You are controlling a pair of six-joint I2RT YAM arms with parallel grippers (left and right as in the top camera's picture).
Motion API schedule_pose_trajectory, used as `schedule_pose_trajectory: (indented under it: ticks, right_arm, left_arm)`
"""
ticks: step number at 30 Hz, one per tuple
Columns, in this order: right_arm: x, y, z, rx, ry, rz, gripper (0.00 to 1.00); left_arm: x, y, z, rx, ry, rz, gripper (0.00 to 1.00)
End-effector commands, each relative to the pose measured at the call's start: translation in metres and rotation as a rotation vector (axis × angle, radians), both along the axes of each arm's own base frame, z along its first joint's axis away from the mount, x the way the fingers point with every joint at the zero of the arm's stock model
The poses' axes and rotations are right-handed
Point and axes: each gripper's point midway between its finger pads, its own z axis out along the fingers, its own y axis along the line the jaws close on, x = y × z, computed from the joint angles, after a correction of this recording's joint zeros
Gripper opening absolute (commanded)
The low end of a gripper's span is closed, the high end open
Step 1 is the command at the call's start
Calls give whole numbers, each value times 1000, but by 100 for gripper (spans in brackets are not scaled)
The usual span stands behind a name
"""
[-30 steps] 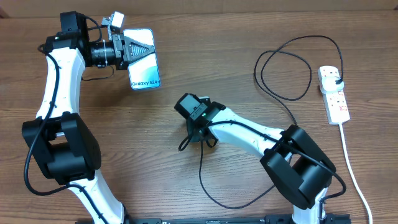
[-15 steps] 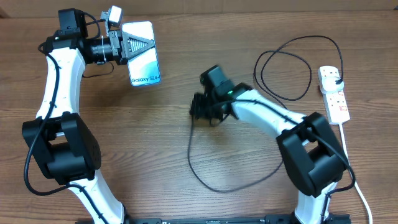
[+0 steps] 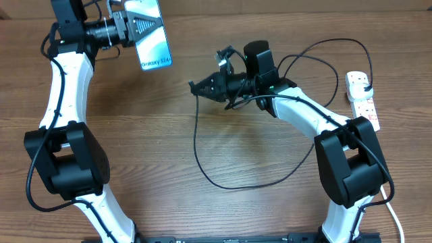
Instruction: Plug charger to phone and switch on socket
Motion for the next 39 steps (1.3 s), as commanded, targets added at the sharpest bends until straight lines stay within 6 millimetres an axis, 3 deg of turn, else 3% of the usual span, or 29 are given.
schedule_pose_trajectory:
  ticks: [1,11,16,22,30,39]
  right_arm:
    - [-14,4,52,125,-4,95,4]
    - [-10,6,121,309,-84,92,4]
    - [-8,5,137,357,-84,65,4]
    - [-7,1,162,436,-229,37,4]
    - [-1,0,165,448,-236,-1,4]
    - [4,0,164,448,-252,-29,4]
  left_arm:
    - [19,1,7,-14,90,102,4]
    - [41,-13,39,-63,22,184,4]
    - [40,-23,55,-121,42,171,4]
    - [38,-25,59,-202,198,161,4]
    - [28,-33,59,-203,224,94,4]
    - [17,-61,59,-207,269,23,5]
